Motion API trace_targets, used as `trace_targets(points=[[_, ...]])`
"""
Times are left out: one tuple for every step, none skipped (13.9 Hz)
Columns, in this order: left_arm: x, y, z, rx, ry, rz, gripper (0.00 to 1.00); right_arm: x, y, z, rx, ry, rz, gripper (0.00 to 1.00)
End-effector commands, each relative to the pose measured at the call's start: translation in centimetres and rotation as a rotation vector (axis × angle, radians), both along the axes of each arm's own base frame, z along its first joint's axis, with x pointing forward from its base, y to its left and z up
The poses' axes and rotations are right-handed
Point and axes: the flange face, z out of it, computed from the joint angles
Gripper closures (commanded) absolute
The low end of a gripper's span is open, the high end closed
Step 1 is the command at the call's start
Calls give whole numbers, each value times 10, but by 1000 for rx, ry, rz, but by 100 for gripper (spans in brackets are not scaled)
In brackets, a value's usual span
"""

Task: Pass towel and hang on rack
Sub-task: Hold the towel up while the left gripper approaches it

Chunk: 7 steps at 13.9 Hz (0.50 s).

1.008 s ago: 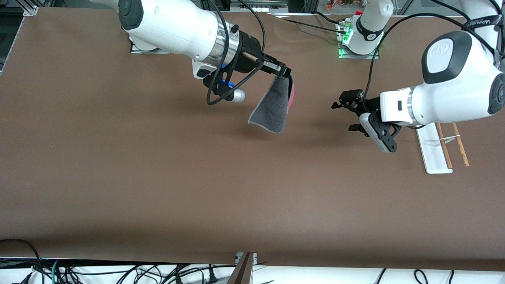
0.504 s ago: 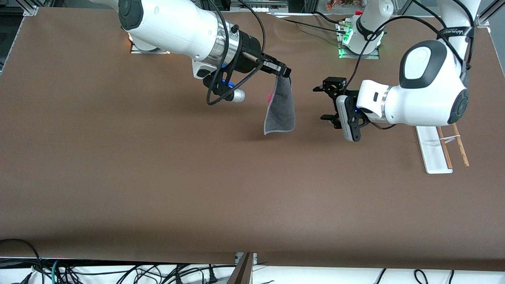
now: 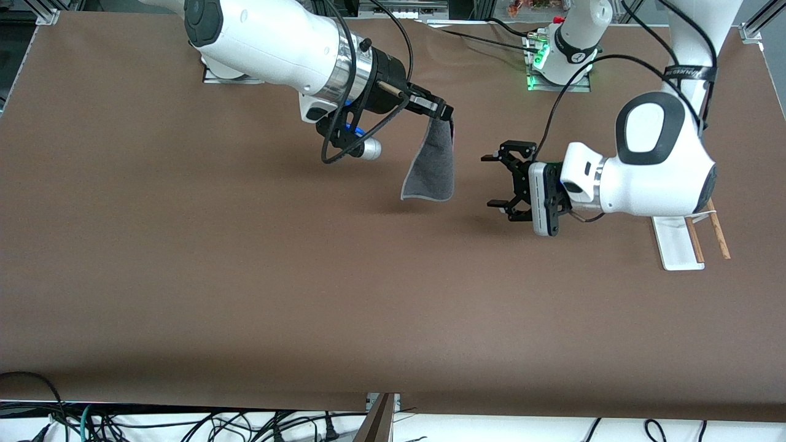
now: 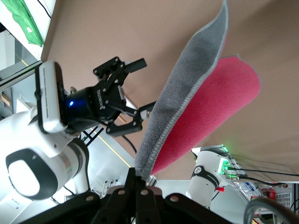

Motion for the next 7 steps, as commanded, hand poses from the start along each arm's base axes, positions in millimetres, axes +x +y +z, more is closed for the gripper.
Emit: trace_targets(points=[[-9,-11,6,-38,-20,-21,0,0,1,6,19,9,-10,100],[-20,-18,9,-32,-8,-24,0,0,1,6,19,9,-10,100],[-33,-24,19,-33,-2,-24,0,0,1,6,19,9,-10,100],[-47,-25,25,-21,0,-26,0,0,1,6,19,9,-10,100],[-57,-27,17,-18,1,-37,0,0,1,6,19,9,-10,100],[-62,-30,14,-27,-22,-62,0,0,1,5,18,11,-10,100],[-62,-30,15,-35,-38,-73,0,1,2,3,17,12,-10,100]])
